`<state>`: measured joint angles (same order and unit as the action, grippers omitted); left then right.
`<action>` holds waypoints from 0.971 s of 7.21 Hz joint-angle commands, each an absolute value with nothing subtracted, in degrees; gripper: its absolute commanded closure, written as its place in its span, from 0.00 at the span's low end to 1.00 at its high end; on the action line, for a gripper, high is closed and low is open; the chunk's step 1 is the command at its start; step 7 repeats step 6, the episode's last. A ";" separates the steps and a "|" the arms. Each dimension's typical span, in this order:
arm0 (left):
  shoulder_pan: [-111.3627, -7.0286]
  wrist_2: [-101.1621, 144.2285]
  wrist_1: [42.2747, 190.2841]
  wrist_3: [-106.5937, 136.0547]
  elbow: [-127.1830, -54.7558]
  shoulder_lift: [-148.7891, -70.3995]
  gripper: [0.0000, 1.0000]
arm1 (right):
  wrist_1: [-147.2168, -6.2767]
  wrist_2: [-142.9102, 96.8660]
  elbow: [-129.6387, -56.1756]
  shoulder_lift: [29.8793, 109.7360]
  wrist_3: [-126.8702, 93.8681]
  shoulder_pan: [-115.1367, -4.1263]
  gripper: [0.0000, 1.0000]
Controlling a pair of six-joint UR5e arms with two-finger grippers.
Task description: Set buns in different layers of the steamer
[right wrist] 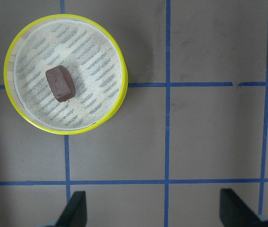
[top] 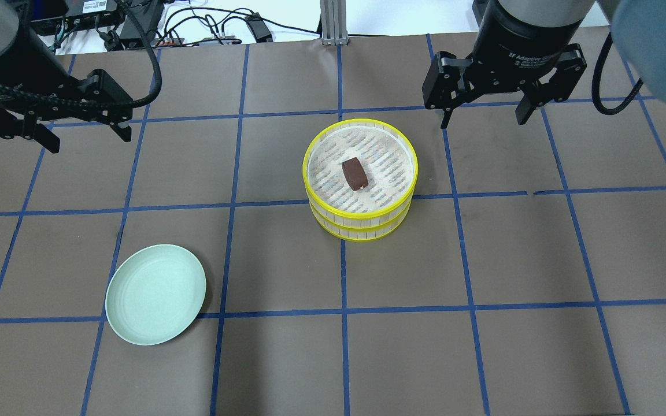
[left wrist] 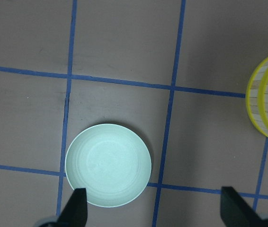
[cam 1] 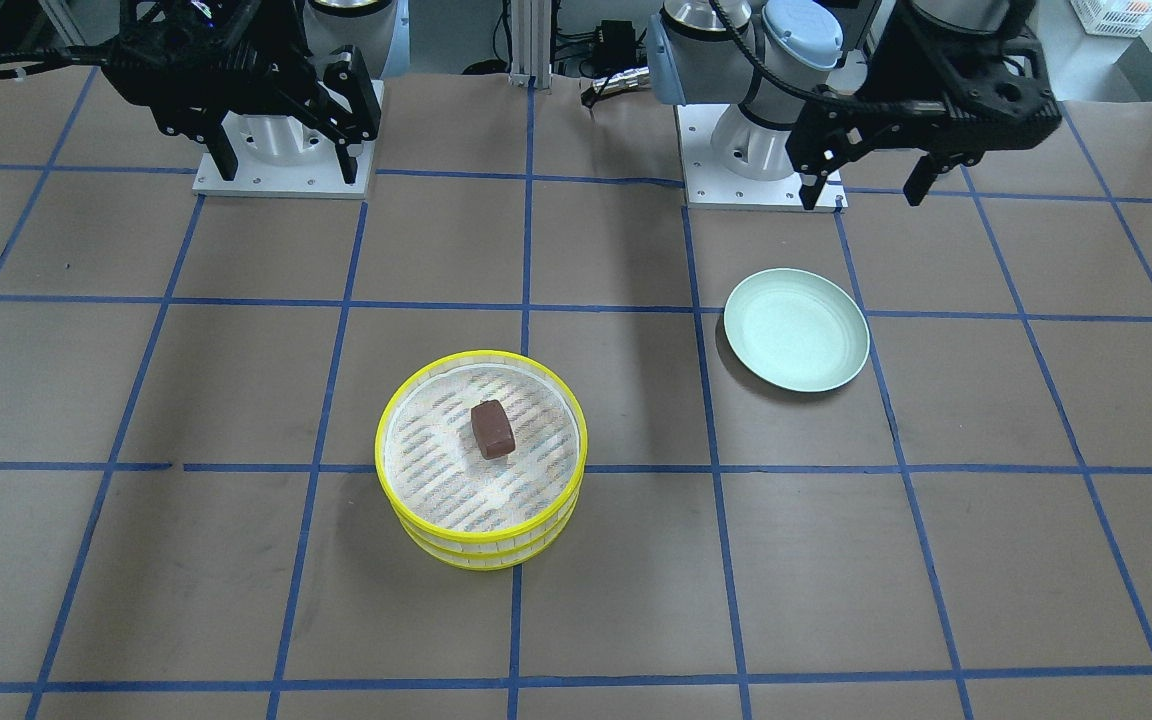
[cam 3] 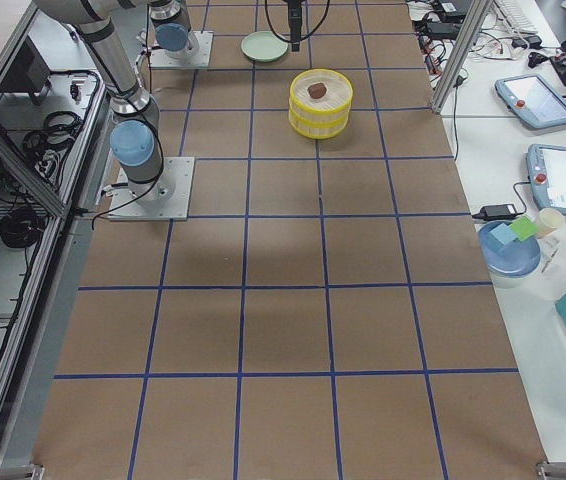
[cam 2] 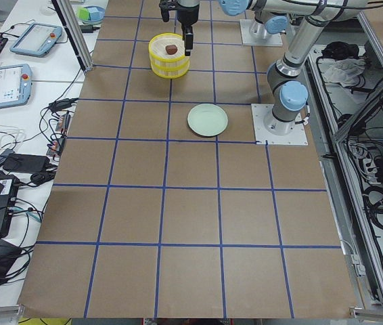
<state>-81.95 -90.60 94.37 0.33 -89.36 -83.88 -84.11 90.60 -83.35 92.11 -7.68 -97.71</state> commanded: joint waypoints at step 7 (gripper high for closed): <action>-86.66 -90.62 92.11 0.44 -89.30 -84.90 0.00 | -84.20 90.44 -83.50 92.11 -7.56 -97.73 0.00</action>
